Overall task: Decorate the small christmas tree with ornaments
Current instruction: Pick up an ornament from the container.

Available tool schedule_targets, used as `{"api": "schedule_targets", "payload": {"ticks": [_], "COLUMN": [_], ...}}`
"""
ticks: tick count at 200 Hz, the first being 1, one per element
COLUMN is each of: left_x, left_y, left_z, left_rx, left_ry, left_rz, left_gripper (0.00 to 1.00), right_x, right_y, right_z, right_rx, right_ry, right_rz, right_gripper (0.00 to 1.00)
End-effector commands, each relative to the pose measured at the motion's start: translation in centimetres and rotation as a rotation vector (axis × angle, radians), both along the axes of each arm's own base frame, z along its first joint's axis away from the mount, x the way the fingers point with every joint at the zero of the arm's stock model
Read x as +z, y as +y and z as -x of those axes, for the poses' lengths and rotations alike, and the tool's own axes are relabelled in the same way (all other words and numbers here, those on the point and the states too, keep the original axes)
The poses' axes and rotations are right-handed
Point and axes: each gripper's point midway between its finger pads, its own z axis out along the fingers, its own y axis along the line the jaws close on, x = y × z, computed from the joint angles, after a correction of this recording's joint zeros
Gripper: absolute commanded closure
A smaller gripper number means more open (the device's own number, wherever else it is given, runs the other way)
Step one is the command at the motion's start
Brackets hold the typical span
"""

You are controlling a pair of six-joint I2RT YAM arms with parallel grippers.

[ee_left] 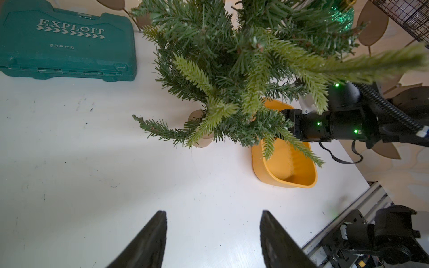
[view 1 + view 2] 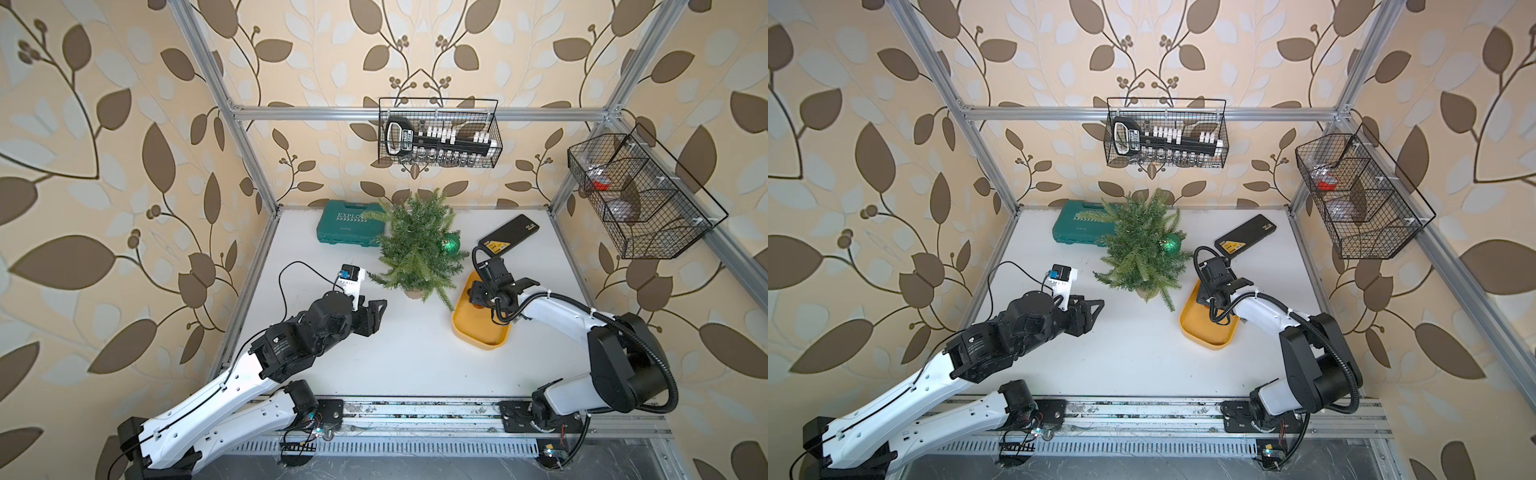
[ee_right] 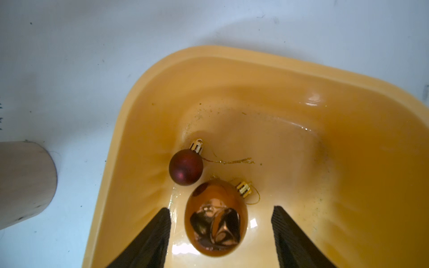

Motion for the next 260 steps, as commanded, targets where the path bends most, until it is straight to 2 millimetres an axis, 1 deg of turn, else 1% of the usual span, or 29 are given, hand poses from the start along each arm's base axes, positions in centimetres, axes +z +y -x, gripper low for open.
{"api": "schedule_targets", "payload": {"ticks": [1, 17, 45, 71, 103, 127, 159, 182, 202, 260], "left_x": [0.8, 0.8, 0.8, 0.9, 0.9, 0.9, 1.0, 1.0, 1.1, 1.0], "left_y": [-0.1, 0.0, 0.1, 0.2, 0.0, -0.2, -0.3, -0.2, -0.2, -0.6], "left_z": [-0.3, -0.2, -0.1, -0.2, -0.2, -0.3, -0.3, -0.2, -0.2, -0.3], "left_rx": [0.01, 0.012, 0.015, 0.017, 0.012, 0.009, 0.005, 0.007, 0.007, -0.002], "left_ry": [-0.023, -0.022, -0.023, -0.027, -0.028, -0.026, -0.027, -0.025, -0.027, -0.023], "left_rz": [0.018, 0.018, 0.023, 0.021, 0.023, 0.023, 0.026, 0.024, 0.027, 0.026], "left_gripper": [0.35, 0.35, 0.35, 0.35, 0.35, 0.36, 0.36, 0.36, 0.36, 0.36], "right_x": [-0.3, -0.9, -1.5, -1.5, -1.1, -1.5, -1.9, -2.2, -2.1, -2.7], "right_y": [-0.2, -0.4, -1.1, -1.9, -2.4, -2.4, -1.9, -1.8, -1.7, -2.4], "right_z": [-0.4, -0.4, -0.2, 0.4, 0.9, 1.0, 0.8, 0.6, 0.7, 0.3], "right_rx": [-0.011, -0.023, -0.04, -0.05, -0.051, -0.044, -0.032, -0.03, -0.023, -0.045], "right_ry": [0.013, 0.033, 0.053, 0.053, 0.045, 0.059, 0.066, 0.073, 0.077, 0.091], "right_rz": [0.048, 0.066, 0.106, 0.139, 0.15, 0.16, 0.179, 0.19, 0.225, 0.284], "right_gripper": [0.33, 0.36, 0.36, 0.36, 0.36, 0.38, 0.42, 0.42, 0.38, 0.42]}}
